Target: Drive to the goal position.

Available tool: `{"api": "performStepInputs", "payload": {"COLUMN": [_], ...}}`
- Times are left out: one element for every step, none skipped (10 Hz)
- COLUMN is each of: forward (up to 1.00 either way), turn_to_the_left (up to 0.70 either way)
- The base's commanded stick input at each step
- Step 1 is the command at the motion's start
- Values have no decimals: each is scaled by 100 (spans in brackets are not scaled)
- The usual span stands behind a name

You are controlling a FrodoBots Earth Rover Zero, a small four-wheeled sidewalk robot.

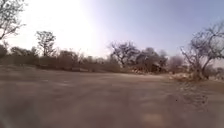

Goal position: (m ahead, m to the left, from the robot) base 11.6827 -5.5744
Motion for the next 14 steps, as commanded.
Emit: {"api": "performStepInputs", "payload": {"forward": [70,70,70,70,70,70,70,70,70,70,70,70,70,70], "turn_to_the_left": [0,0,0,0,0,0,0,0,0,-7,-24,-35,-35,-35]}}
